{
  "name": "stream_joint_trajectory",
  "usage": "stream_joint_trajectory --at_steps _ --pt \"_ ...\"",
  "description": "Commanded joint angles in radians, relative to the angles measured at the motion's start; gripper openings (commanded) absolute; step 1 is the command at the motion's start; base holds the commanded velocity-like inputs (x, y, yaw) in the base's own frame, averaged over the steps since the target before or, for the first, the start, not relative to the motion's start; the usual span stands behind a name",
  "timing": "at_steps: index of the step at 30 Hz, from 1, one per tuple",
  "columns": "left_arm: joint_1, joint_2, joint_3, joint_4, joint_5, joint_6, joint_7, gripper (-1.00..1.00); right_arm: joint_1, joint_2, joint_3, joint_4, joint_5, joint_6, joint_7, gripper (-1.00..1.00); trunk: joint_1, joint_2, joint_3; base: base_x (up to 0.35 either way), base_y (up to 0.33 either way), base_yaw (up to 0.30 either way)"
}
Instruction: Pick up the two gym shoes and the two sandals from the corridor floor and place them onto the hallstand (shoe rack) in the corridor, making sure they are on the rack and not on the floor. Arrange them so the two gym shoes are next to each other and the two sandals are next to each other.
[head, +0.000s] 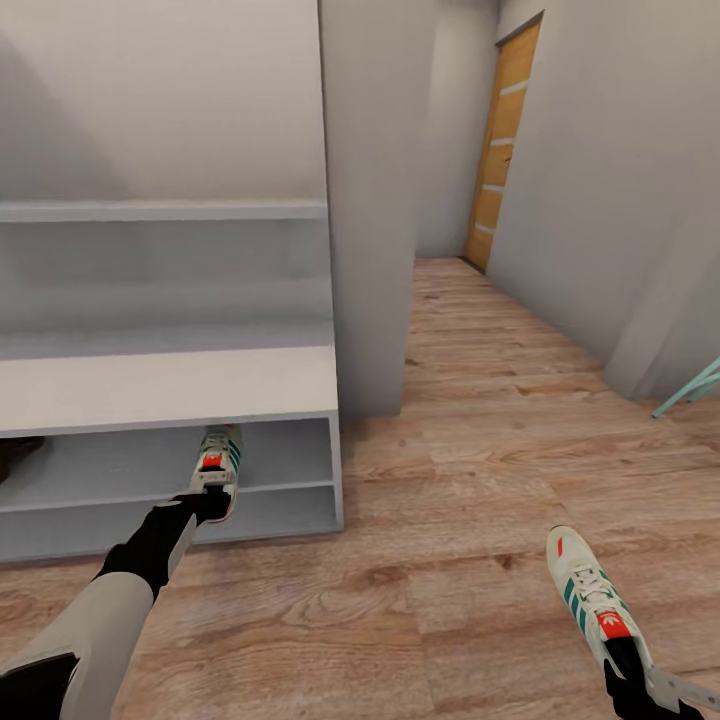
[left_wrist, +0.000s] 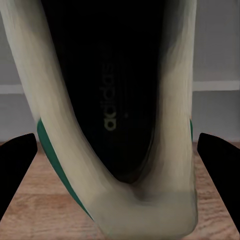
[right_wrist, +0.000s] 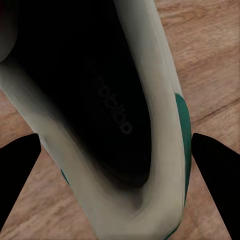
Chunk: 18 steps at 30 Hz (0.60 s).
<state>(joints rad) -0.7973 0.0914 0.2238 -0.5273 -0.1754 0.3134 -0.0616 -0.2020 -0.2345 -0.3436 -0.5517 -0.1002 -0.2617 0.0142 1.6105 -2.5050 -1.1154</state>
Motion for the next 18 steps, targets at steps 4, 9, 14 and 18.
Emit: stream_joint_trajectory --at_steps 4,9,14,18 --pt "0.000 -0.001 0.006 -0.001 -0.010 0.005 -0.007 -1.00 0.000 0.000 0.001 0.001 -0.010 -0.004 0.001 -1.00 0.000 0.000 -0.001 0.029 0.000 0.000" --pt "0.000 -0.001 0.006 -0.001 -0.010 0.006 -0.007 -1.00 0.000 0.000 0.001 0.001 -0.010 -0.004 0.001 -1.00 0.000 0.000 -0.001 0.180 0.000 0.000" --pt "0.000 -0.001 0.006 0.000 -0.010 0.006 -0.007 -1.00 0.000 0.000 0.001 0.001 -0.010 -0.004 0.001 -1.00 0.000 0.000 -0.001 0.275 0.000 0.000" --pt "0.000 -0.001 0.006 0.000 -0.010 0.005 -0.007 -1.00 0.000 0.000 0.001 0.000 -0.010 -0.004 0.001 -1.00 0.000 0.000 -0.001 0.163 0.000 0.000"
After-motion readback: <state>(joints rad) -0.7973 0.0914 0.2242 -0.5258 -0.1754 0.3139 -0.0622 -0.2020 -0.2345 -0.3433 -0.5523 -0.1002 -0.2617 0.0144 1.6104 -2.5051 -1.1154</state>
